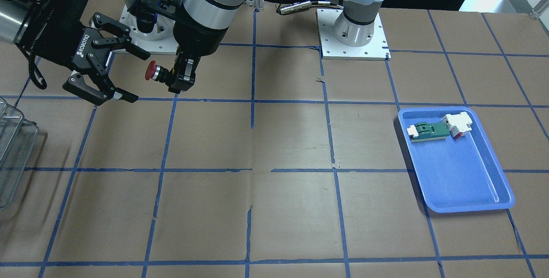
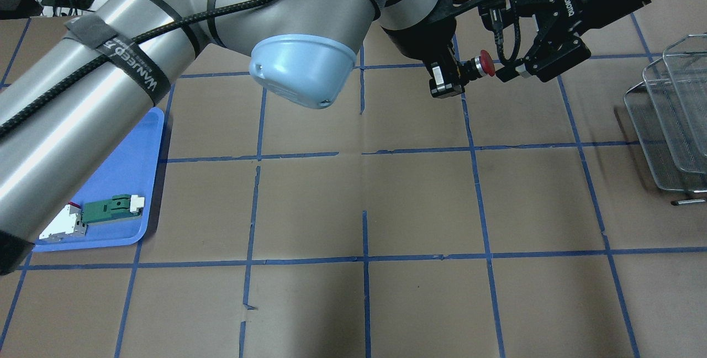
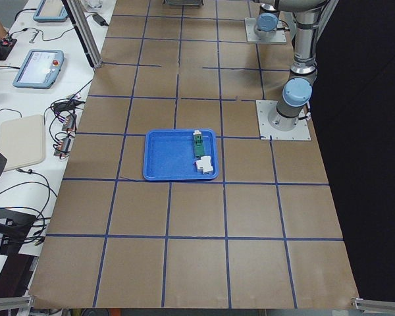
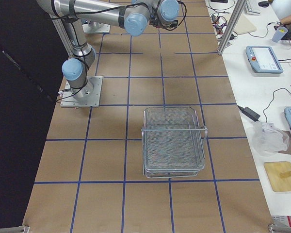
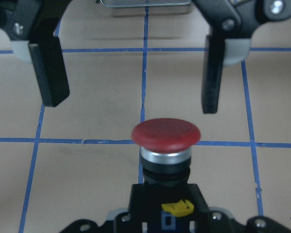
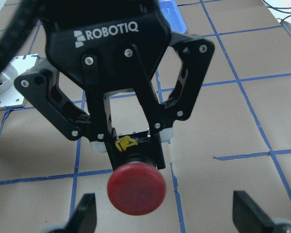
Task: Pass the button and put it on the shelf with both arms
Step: 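Close the right gripper on the red button while the left gripper holds it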
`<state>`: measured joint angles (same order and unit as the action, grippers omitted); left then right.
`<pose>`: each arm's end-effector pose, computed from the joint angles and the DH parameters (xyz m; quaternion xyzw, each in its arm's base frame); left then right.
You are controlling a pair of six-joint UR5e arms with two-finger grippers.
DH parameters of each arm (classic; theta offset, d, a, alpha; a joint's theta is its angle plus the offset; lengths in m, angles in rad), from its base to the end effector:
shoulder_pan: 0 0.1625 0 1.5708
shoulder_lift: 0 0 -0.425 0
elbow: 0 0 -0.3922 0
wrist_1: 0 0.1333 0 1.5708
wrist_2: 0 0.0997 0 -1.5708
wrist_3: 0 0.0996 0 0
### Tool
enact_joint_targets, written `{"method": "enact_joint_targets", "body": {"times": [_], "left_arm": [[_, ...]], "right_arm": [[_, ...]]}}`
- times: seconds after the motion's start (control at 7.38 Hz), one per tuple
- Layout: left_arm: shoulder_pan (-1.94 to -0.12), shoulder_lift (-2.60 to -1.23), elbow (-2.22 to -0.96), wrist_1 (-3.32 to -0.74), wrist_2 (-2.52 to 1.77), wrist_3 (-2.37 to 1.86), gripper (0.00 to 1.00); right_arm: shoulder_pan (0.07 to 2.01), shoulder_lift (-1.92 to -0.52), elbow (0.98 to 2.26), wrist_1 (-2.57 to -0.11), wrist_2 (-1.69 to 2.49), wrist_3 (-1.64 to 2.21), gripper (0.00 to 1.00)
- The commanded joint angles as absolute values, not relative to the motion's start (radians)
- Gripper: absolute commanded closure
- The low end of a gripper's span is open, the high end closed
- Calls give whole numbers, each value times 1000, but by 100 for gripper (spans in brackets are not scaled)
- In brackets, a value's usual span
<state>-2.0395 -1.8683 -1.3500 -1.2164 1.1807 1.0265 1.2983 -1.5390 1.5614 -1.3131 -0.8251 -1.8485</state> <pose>-0.4404 -0.4908 0.4775 -0.6802 -0.6943 0.1834 0.1472 0.0640 -0.5175 0.4806 -0.6179 0.6864 -0.2513 0.2896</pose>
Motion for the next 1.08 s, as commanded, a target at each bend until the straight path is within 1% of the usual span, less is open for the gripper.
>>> {"method": "enact_joint_targets", "body": {"times": [0.0,0.95], "left_arm": [[-2040,-1858,-1350,-1216,1174,1026,100],[-2042,-1841,-1350,-1218,1173,1019,100]], "right_arm": [[1298,-1596,1586,-1282,-824,-1844,0],[1301,-1614,1609,-1281,-799,-1845,1]]}}
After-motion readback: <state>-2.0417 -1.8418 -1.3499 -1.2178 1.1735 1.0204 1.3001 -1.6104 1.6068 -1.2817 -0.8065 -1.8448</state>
